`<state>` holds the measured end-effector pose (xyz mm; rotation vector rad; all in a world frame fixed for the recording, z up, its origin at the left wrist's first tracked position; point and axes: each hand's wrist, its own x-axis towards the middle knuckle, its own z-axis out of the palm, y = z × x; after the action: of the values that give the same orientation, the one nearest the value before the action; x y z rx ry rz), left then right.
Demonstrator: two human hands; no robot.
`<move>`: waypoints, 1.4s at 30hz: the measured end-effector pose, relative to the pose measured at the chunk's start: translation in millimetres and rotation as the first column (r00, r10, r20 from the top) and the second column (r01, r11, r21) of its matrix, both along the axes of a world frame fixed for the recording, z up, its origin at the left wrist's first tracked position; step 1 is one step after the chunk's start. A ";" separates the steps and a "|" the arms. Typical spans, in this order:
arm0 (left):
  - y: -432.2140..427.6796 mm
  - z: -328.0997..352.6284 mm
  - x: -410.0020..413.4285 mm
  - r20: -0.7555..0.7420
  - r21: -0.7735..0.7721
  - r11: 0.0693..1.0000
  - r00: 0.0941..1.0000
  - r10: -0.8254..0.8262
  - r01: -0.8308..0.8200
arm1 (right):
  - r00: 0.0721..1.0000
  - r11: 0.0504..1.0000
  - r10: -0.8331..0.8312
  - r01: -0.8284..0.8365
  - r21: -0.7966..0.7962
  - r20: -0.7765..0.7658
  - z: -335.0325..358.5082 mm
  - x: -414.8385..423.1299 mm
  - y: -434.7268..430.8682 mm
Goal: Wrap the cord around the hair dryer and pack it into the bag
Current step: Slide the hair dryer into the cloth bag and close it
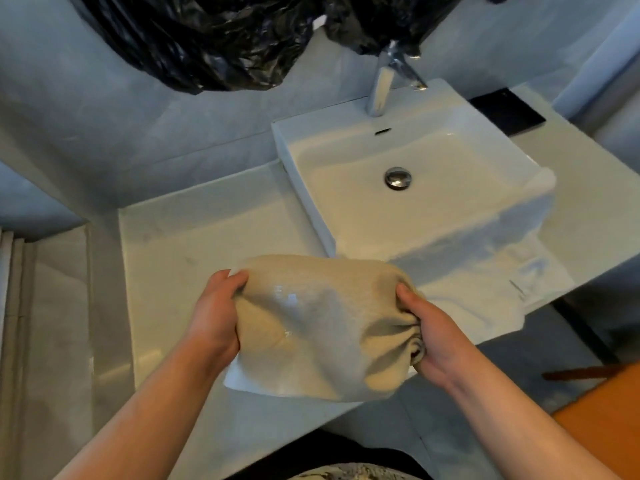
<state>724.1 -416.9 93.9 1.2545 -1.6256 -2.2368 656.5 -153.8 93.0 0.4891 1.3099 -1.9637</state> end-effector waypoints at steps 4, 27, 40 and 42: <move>60.9 7.9 -5.6 0.024 0.001 0.995 0.995 -0.100 0.100 | 0.993 0.992 -0.117 0.118 0.035 -0.025 -0.9 13.9 58.0; 308.9 15.3 -67.5 0.015 -0.053 0.886 0.888 -0.461 0.461 | 0.880 0.881 -0.473 0.472 0.032 0.032 4.4 42.7 313.7; 334.5 3.5 -234.2 -0.007 -0.018 0.887 0.887 -0.462 0.462 | 0.871 0.868 -0.492 0.489 0.083 0.015 5.2 -114.2 331.4; 336.4 3.1 -253.3 -0.013 -0.009 0.884 0.883 -0.468 0.468 | 0.866 0.865 -0.499 0.497 0.066 0.026 6.7 -129.2 333.0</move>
<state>470.7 -80.6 97.1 0.9063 -2.1140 -2.4836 527.3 179.2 99.7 0.9746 1.3052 -2.3165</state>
